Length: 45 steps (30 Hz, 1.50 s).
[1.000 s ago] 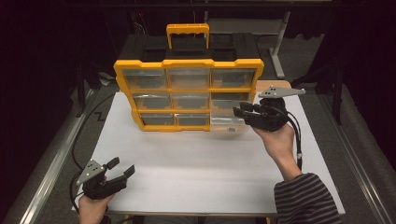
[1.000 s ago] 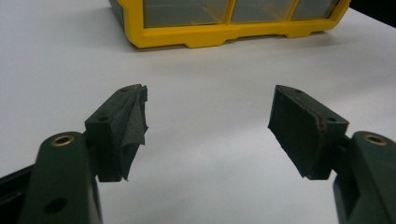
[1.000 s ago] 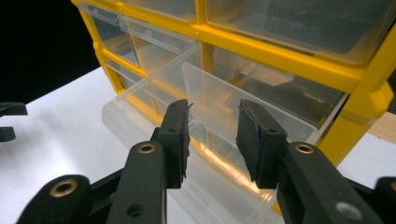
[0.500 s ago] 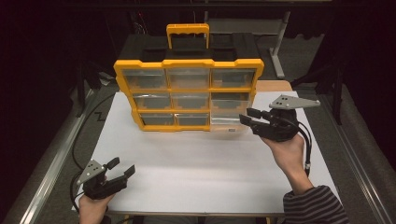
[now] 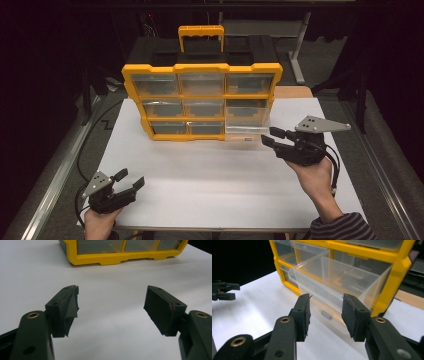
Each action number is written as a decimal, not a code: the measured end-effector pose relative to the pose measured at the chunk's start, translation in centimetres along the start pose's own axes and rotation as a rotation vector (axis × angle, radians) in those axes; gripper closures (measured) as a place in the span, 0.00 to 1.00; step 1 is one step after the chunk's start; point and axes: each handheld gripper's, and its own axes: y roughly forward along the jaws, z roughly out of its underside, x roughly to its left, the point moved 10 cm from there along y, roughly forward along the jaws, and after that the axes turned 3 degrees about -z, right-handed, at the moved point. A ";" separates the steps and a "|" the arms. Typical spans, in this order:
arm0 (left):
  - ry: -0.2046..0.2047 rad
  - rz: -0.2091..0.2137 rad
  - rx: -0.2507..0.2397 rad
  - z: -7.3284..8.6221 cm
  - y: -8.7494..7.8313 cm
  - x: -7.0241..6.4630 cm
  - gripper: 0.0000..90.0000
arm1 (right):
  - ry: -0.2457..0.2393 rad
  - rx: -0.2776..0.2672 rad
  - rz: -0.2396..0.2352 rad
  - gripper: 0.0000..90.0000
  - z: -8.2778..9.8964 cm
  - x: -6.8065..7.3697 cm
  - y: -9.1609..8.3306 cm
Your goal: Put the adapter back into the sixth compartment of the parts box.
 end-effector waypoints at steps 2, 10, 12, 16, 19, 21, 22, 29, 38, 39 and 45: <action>0.001 -0.001 0.000 0.0 0.0 0.0 0.31 | 0.000 -0.002 0.006 0.64 0.5 -0.1 -0.2; -0.002 -0.003 -0.002 0.0 0.0 0.1 0.31 | 0.015 0.010 0.029 0.60 3.2 -0.5 -0.7; -0.003 -0.005 -0.001 0.0 0.0 0.1 0.31 | 0.022 0.012 0.033 0.59 3.9 -0.6 -0.8; -0.006 -0.006 -0.002 0.0 0.0 0.1 0.31 | 0.039 0.025 0.040 0.58 5.2 -1.0 -0.7; -0.006 -0.006 -0.003 0.0 0.0 0.1 0.31 | 0.046 0.027 0.043 0.57 5.8 -1.1 -0.7; -0.006 -0.007 -0.002 0.0 0.0 0.1 0.31 | 0.054 0.024 0.048 0.56 6.4 -1.3 -0.7; -0.006 -0.007 -0.002 0.0 0.0 0.1 0.31 | 0.054 0.024 0.048 0.56 6.4 -1.3 -0.7; -0.004 -0.006 0.000 0.0 0.0 0.1 0.31 | 0.078 0.027 0.060 0.54 8.1 -1.9 -0.9; -0.002 -0.008 0.001 0.1 0.0 0.1 0.31 | 0.114 0.024 0.084 0.52 10.2 -2.8 -1.3; 0.000 -0.009 0.001 0.1 0.0 0.1 0.31 | 0.114 0.024 0.084 0.52 10.2 -2.8 -1.3; -0.001 -0.011 0.000 0.1 0.0 0.1 0.31 | 0.125 0.016 0.110 0.50 11.4 -3.6 -1.8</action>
